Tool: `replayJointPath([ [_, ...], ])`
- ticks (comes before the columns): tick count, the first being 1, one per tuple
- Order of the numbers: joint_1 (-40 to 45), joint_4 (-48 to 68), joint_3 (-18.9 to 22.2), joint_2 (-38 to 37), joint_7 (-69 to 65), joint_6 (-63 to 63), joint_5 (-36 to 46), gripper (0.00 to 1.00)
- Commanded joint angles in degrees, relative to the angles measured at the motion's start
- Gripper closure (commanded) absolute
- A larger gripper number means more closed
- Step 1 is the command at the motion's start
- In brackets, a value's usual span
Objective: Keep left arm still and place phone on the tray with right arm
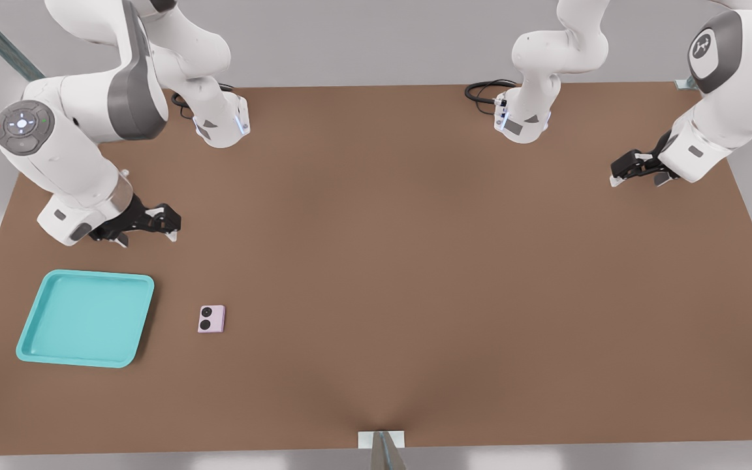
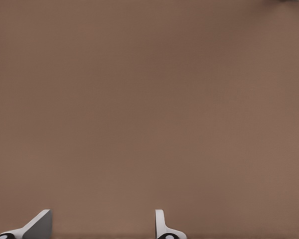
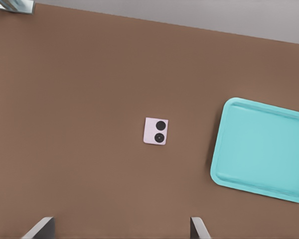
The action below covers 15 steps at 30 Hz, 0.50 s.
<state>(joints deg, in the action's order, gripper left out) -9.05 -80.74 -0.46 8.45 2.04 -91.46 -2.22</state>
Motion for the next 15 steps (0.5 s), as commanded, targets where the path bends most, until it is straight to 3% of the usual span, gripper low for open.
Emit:
replayJointPath([
  [1, 1.4, -0.1, 0.0, 0.0, 3.6, 0.2, -0.1, 0.00],
  [4, 2.1, -0.5, 0.0, 0.9, 3.7, -0.6, 0.9, 0.00],
  [8, 1.1, -0.6, -0.2, 11.2, 3.6, -11.8, 0.6, 0.00],
  [11, 0.3, -7.7, -0.2, 14.2, 3.7, -23.4, 0.6, 0.00],
  [15, 1.6, -7.8, -0.2, 22.7, 5.2, -31.0, 0.8, 0.00],
])
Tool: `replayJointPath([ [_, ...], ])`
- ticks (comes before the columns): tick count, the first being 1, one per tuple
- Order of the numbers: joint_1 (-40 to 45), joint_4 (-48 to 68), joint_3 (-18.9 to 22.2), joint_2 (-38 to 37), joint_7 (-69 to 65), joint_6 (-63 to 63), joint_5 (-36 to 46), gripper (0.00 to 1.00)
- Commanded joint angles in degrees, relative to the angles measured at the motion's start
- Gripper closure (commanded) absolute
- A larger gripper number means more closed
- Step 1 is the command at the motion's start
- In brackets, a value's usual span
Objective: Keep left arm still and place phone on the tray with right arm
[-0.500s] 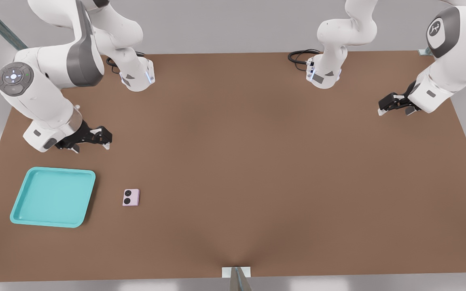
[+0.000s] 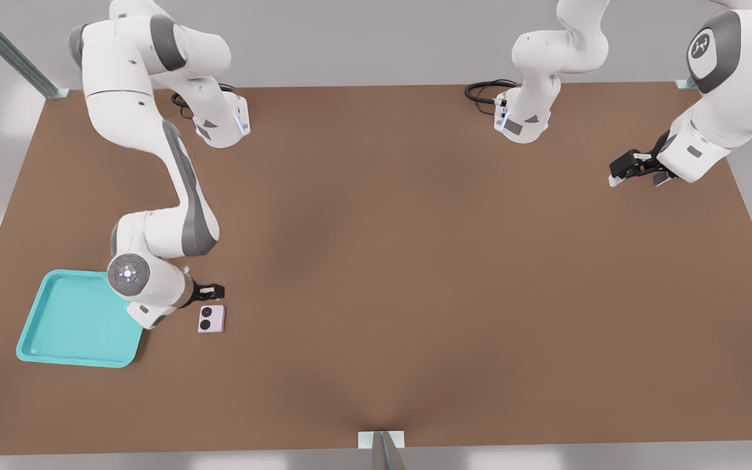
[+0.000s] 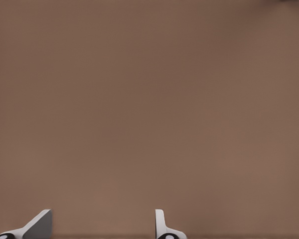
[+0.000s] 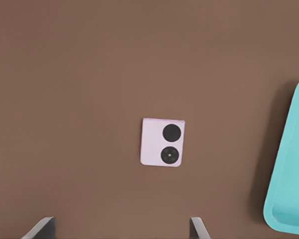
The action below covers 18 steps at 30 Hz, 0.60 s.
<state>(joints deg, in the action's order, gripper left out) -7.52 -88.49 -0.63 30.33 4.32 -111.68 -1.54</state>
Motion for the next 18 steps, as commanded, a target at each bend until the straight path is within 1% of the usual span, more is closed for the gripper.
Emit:
replayJointPath([
  [1, 0.9, 0.0, 0.0, 3.1, 3.0, -13.2, 0.4, 0.00],
  [2, 1.2, -0.1, 0.0, 5.3, 3.0, -15.8, 0.5, 0.00],
  [6, 1.6, -0.4, 0.0, 9.2, 3.9, -20.0, 0.6, 0.00],
  [7, 2.5, -2.9, 0.0, 9.3, 3.8, -23.2, 1.9, 0.00],
  [12, 4.0, -3.1, 0.0, 13.5, 3.1, -26.0, 2.0, 0.00],
  [18, 3.7, -4.6, -0.1, 14.8, 2.1, -28.2, 1.6, 0.00],
])
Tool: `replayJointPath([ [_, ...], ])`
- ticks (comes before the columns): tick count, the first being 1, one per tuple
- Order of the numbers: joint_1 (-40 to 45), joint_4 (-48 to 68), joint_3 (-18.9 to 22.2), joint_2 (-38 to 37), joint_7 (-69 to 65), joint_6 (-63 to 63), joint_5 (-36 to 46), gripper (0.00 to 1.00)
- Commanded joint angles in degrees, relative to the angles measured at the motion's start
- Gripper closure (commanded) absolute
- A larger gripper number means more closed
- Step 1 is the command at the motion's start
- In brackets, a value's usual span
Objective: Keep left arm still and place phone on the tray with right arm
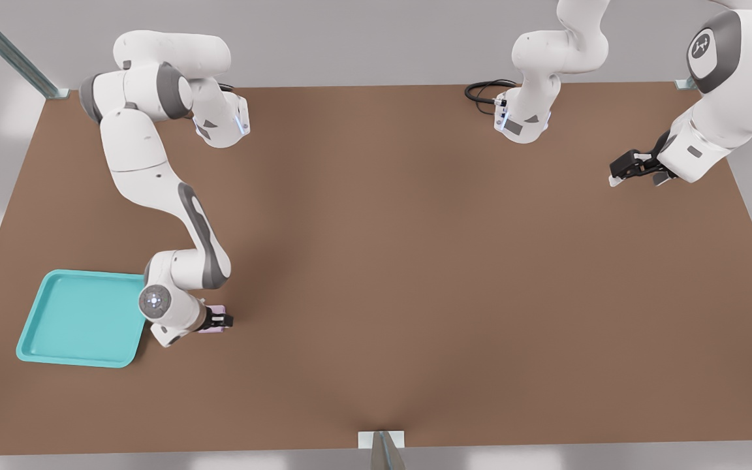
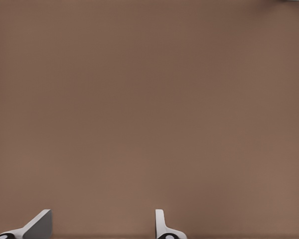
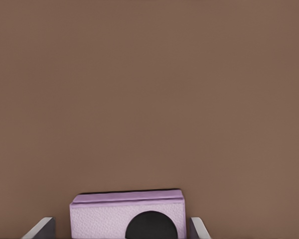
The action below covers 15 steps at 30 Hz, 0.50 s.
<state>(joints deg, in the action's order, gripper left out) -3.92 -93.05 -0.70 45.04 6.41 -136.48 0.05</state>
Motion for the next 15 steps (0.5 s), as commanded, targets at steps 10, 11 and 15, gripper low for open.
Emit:
replayJointPath([
  [10, 0.0, -2.8, -0.1, -1.6, -0.7, -3.3, -0.1, 0.10],
  [11, 0.0, -2.8, -0.1, -1.4, -0.7, -3.3, -0.1, 0.10],
  [15, -0.1, -2.8, -0.1, -1.1, -0.7, -3.2, -0.1, 0.10],
])
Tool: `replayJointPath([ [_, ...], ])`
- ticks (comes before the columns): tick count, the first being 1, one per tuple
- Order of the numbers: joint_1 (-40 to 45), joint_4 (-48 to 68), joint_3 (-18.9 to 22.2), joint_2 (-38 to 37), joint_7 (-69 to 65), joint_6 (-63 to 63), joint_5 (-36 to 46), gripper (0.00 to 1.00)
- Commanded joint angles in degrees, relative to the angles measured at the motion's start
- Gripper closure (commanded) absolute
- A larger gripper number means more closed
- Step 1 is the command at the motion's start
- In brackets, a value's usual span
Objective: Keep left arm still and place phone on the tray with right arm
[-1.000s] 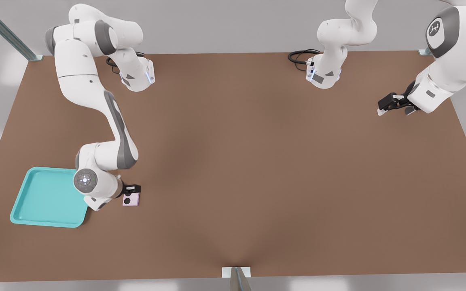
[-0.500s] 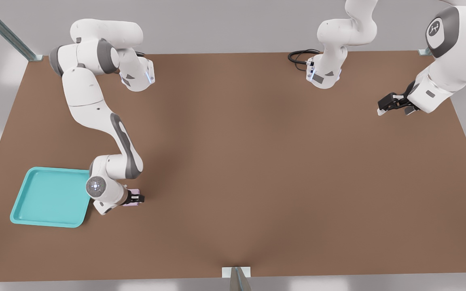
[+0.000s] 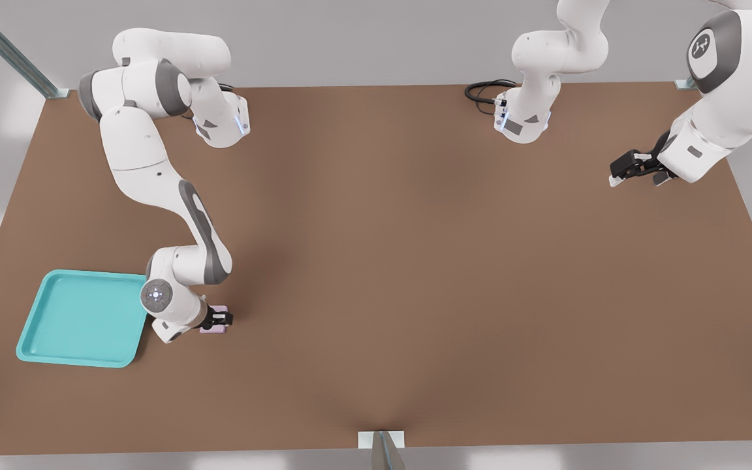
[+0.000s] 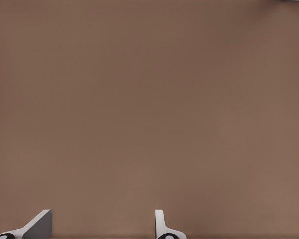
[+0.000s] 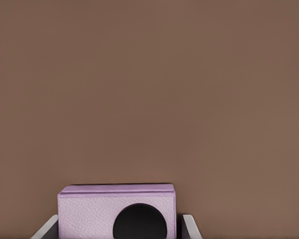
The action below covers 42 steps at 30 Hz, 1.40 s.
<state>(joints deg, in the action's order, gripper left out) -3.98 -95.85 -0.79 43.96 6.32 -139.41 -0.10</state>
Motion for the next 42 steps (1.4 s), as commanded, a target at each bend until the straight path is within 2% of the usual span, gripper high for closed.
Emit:
replayJointPath([
  [1, -0.1, 0.0, 0.0, 0.0, -0.6, -0.2, 0.1, 0.10],
  [2, -0.1, 0.0, 0.0, 0.0, -0.6, -0.2, 0.1, 0.21],
  [3, -0.2, 0.1, 0.0, -0.1, -0.6, -0.2, 0.0, 0.28],
  [4, -0.1, 0.1, 0.0, -0.1, -0.6, -0.2, 0.0, 0.31],
  [6, -0.1, 0.1, 0.0, -0.7, -1.0, 0.5, -0.1, 0.31],
  [10, 2.0, 0.2, 0.1, -6.7, -5.5, 9.3, 0.0, 0.31],
  [14, 10.1, 0.4, 0.1, -10.9, -17.8, 15.5, 0.0, 0.31],
  [17, 17.6, 0.7, 0.1, -10.6, -29.5, 15.8, 0.0, 0.30],
  [21, 23.5, 2.2, 0.3, -9.2, -37.4, 15.6, 0.0, 0.30],
  [22, 24.4, 2.7, 0.4, -8.0, -38.9, 15.4, 0.0, 0.29],
  [23, 24.5, 3.3, 0.4, -7.5, -39.2, 15.3, 0.0, 0.22],
  [24, 24.5, 3.3, 0.4, -7.0, -38.7, 15.1, 0.3, 0.02],
  [27, 24.4, 3.4, 0.3, -6.9, -38.4, 15.0, 0.4, 0.00],
  [28, 23.7, 4.9, 0.1, -7.0, -38.4, 15.3, 0.3, 0.00],
  [30, 23.3, 9.4, -3.5, -15.1, -37.3, 23.0, 0.3, 0.00],
  [31, 23.5, 14.4, -7.6, -17.4, -30.3, 32.0, -0.1, 0.00],
  [32, 21.0, 16.1, -7.1, -22.0, -28.0, 35.6, 0.0, 0.00],
  [34, 2.7, 20.5, 8.2, -30.4, -16.7, 47.4, 0.4, 0.00],
  [35, -0.1, 19.1, 7.7, -34.7, -10.6, 51.0, 0.1, 0.00],
  [37, -3.7, 17.3, 7.8, -38.0, -7.3, 51.6, 0.0, 0.00],
  [42, -3.8, 12.8, 6.7, -39.6, -7.8, 50.3, -0.1, 0.00],
])
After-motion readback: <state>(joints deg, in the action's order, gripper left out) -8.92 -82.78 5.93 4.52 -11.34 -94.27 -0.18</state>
